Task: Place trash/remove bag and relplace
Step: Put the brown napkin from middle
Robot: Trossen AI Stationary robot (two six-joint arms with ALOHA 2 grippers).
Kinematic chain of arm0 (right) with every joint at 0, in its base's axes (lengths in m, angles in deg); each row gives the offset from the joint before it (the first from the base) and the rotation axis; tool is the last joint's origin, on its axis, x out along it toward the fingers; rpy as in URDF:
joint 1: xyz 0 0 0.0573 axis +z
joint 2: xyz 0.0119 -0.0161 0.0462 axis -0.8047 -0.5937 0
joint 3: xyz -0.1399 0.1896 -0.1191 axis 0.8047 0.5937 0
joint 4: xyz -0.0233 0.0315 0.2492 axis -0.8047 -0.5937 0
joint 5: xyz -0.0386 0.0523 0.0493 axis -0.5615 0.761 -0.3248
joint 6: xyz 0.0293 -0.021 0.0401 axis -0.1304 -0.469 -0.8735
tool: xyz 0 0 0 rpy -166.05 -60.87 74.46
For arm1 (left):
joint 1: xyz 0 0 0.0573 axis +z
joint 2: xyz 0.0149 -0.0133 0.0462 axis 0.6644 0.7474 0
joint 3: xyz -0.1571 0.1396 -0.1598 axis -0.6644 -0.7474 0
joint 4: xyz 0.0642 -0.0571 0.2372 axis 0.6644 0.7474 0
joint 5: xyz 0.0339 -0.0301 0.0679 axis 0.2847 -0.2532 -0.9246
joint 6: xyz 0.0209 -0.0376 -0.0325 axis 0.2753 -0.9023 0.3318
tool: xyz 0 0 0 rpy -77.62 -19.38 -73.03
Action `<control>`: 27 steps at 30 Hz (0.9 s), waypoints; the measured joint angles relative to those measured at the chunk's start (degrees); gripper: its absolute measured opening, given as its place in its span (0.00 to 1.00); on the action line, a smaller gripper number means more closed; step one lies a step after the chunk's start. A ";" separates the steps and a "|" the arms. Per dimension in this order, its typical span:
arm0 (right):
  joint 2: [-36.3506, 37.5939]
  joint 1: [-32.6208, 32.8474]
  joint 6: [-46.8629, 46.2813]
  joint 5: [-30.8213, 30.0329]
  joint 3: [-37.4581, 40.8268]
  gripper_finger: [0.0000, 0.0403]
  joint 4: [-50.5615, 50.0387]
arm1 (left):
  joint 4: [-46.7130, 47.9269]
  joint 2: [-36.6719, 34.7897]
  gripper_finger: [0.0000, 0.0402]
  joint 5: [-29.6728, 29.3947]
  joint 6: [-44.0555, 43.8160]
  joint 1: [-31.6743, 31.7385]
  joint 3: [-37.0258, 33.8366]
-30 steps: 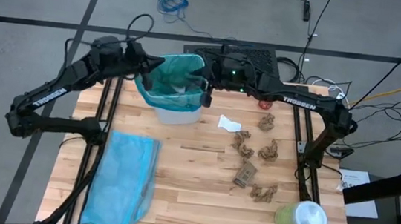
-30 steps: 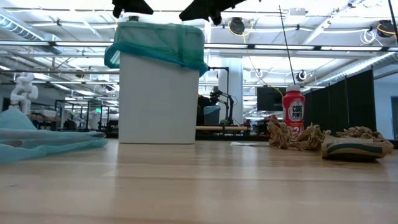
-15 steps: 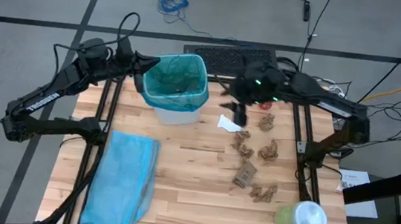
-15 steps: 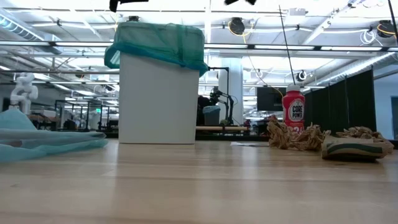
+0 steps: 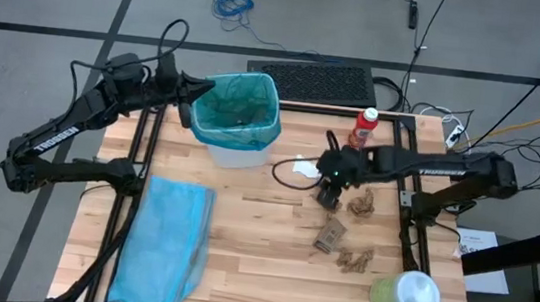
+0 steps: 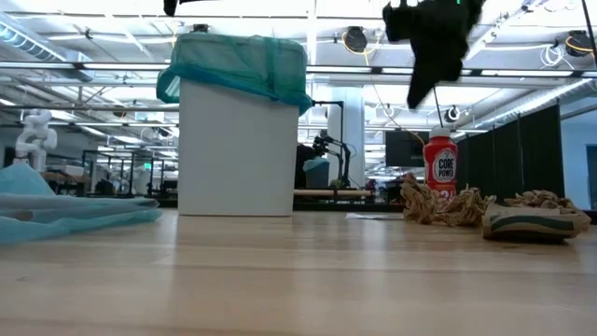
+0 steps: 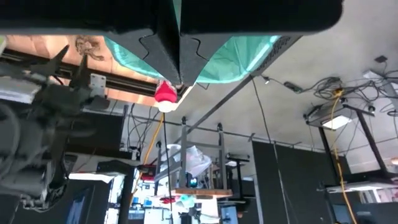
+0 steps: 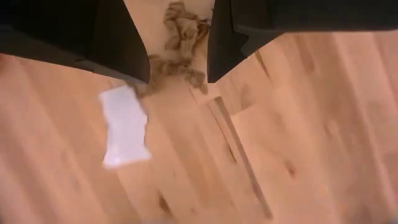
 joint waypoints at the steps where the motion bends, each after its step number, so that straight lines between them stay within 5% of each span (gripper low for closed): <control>1: 0.16 0.00 -1.60 -0.95 2.80 0.38 2.36 | 0.14 0.15 0.00 0.17 -0.02 0.00 0.00; 9: -1.57 -2.28 -6.10 -3.89 16.21 0.44 16.62 | 1.77 0.36 0.00 1.00 -0.39 0.02 0.00; 20: -8.48 -6.58 -5.84 -3.95 18.71 0.55 21.67 | 2.63 0.36 0.00 1.00 0.11 0.02 0.00; 23: -10.27 -6.88 -4.92 -3.99 18.71 0.47 23.69 | 2.75 0.36 0.00 0.98 0.24 0.02 0.00; 27: -10.27 -6.49 -4.55 -3.92 18.63 0.22 25.22 | 2.82 0.39 0.00 0.92 1.08 0.03 0.00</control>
